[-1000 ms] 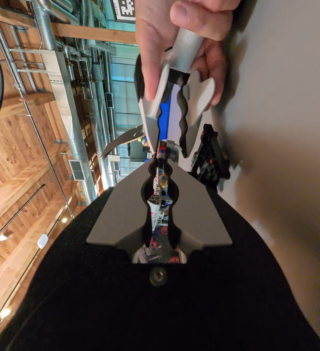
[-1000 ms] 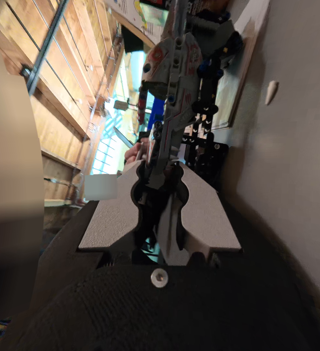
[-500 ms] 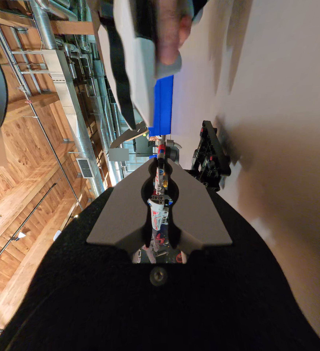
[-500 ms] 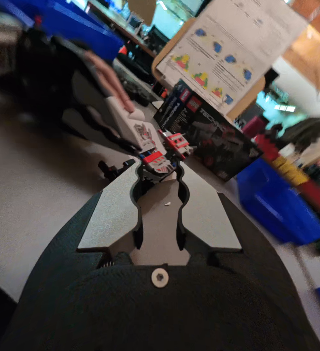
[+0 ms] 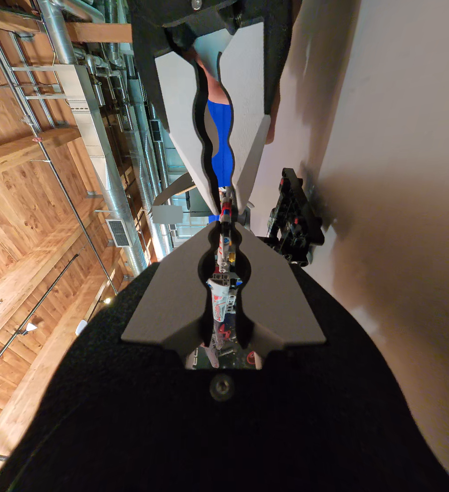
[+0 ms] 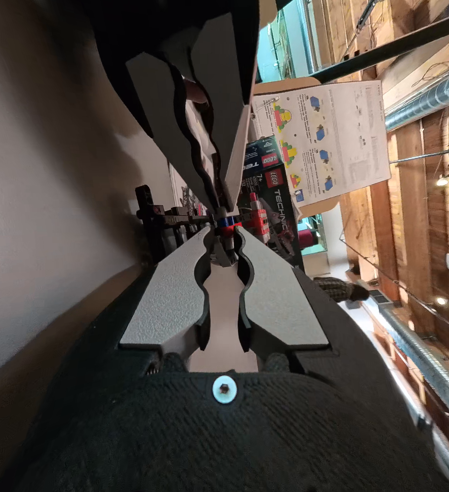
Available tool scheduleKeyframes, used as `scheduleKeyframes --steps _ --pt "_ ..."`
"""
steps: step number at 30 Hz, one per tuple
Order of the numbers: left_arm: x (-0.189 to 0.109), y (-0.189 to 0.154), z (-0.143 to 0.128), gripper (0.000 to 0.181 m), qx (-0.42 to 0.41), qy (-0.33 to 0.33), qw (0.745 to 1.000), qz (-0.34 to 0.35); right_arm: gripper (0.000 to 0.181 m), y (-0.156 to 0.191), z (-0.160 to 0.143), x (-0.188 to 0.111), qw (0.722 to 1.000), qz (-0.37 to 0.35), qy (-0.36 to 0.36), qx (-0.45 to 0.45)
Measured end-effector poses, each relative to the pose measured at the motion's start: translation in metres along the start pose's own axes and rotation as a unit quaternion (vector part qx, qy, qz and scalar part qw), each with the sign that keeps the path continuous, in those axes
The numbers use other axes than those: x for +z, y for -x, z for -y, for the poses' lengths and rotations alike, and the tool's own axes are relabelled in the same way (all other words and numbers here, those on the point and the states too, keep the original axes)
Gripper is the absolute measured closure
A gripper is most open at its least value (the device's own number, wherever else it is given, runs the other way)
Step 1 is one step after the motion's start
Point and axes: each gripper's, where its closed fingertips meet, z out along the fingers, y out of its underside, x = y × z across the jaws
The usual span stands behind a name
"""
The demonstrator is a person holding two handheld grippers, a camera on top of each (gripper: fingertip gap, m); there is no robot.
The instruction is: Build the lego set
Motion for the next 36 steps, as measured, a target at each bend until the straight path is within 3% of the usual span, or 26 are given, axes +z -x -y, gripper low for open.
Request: scheduleKeyframes --steps 3,12,21,26,31,36 --pt "0.000 -0.001 -0.001 0.177 0.007 0.001 1.000 -0.003 0.175 -0.001 0.000 0.001 1.000 -0.013 0.004 -0.019" --pt "0.000 -0.001 -0.006 0.178 0.041 0.009 0.999 -0.004 0.175 -0.002 0.000 0.005 0.999 0.000 0.010 0.035" --pt "0.004 -0.001 -0.012 0.177 -0.094 -0.009 0.995 -0.032 0.176 -0.003 -0.004 0.010 0.997 0.019 -0.001 0.074" --pt "0.007 -0.002 -0.016 0.178 0.008 0.011 0.999 -0.031 0.180 -0.003 -0.008 0.013 0.997 0.019 0.003 0.079" --pt "0.009 0.002 -0.022 0.178 -0.004 0.019 1.000 -0.012 0.177 -0.006 -0.010 0.011 0.998 0.015 -0.012 0.064" --pt "0.010 0.002 -0.022 0.178 -0.022 0.023 0.999 -0.010 0.154 -0.021 -0.020 0.003 0.999 -0.006 -0.018 0.028"
